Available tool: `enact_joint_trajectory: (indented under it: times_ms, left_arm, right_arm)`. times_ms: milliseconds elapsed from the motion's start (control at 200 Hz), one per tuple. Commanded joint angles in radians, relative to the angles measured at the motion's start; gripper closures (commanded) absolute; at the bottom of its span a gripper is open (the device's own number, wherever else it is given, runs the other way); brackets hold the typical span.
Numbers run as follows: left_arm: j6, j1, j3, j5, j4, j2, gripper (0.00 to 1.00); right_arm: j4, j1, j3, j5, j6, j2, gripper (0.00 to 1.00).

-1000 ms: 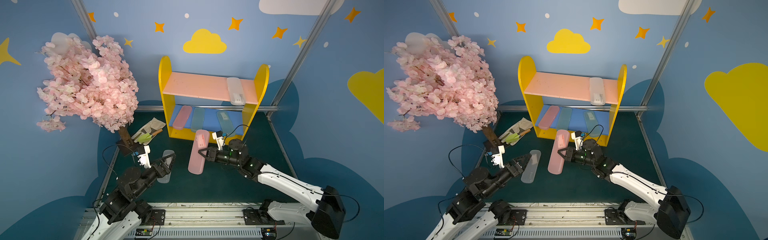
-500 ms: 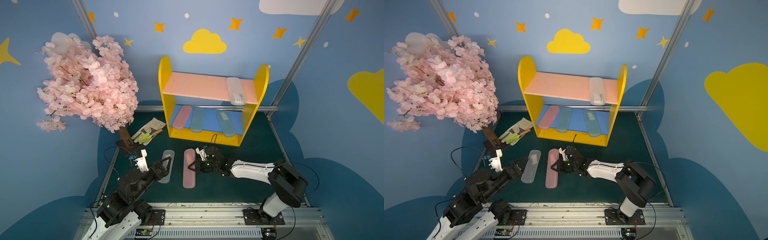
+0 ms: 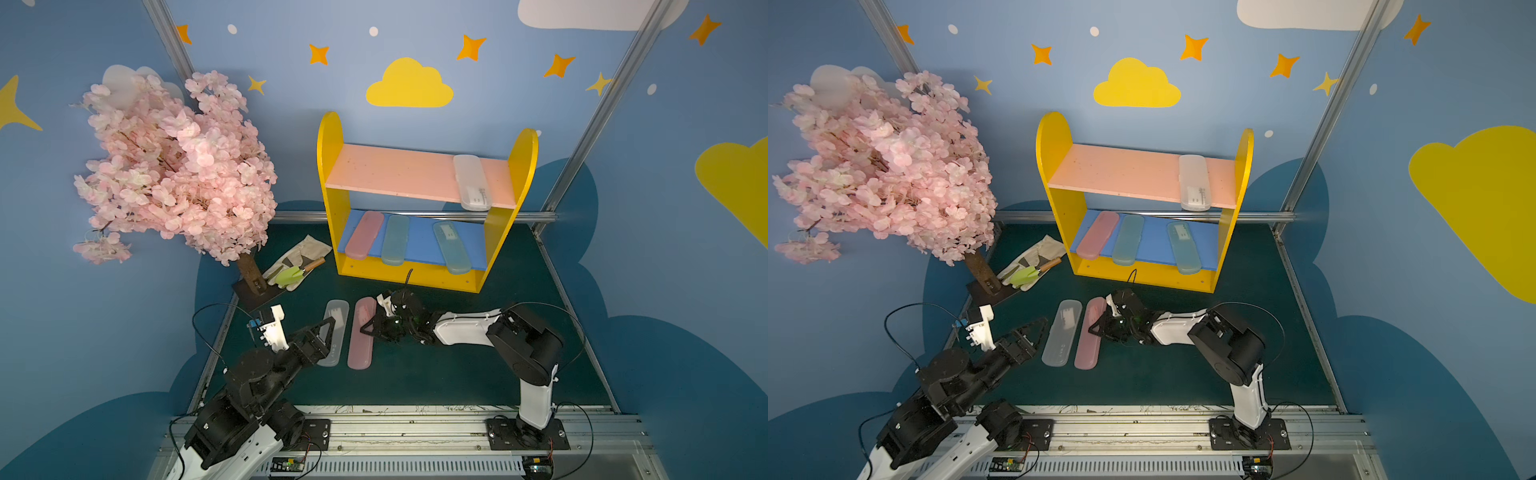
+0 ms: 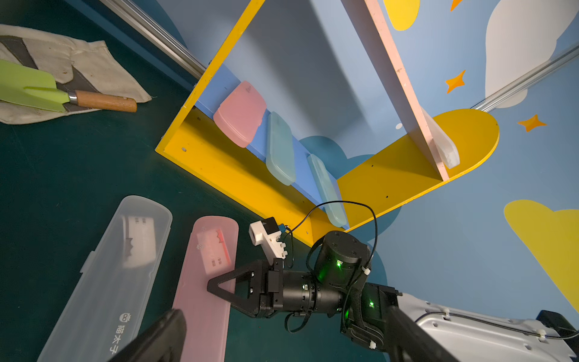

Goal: Remove the pencil cases from the shelf
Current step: Place the pencil case at the center of the board.

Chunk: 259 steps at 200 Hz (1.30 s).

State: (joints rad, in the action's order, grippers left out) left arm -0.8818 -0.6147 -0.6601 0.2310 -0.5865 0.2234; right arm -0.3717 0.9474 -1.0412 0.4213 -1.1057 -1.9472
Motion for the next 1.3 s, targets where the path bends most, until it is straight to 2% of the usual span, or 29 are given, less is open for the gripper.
enact_joint_trajectory:
  times_ms: [0,526,631,761,891,1292]
  left_arm:
    - [0.017,0.001,0.004,0.017,-0.017,-0.018,0.0]
    - [0.018,0.0,0.008,0.019,-0.026,-0.044,0.0]
    - [0.016,0.0,0.011,0.018,-0.024,-0.043,0.0]
    - [0.015,0.0,0.014,0.014,-0.016,-0.043,0.0]
    - [0.014,0.0,0.014,0.012,-0.014,-0.044,0.0]
    - [0.011,0.0,0.008,-0.011,0.032,-0.005,0.0]
  right_arm:
    - [-0.047,0.004,-0.045,0.01,-0.028,-0.028,0.93]
    - [-0.032,-0.007,-0.122,0.042,-0.046,-0.133,0.91]
    - [-0.026,-0.009,-0.122,0.044,-0.045,-0.136,0.84]
    - [-0.001,-0.012,-0.123,0.043,-0.036,-0.132,0.65]
    - [0.027,-0.017,-0.12,0.038,-0.021,-0.12,0.54]
    - [0.169,-0.022,-0.088,-0.014,0.064,-0.03,0.36]
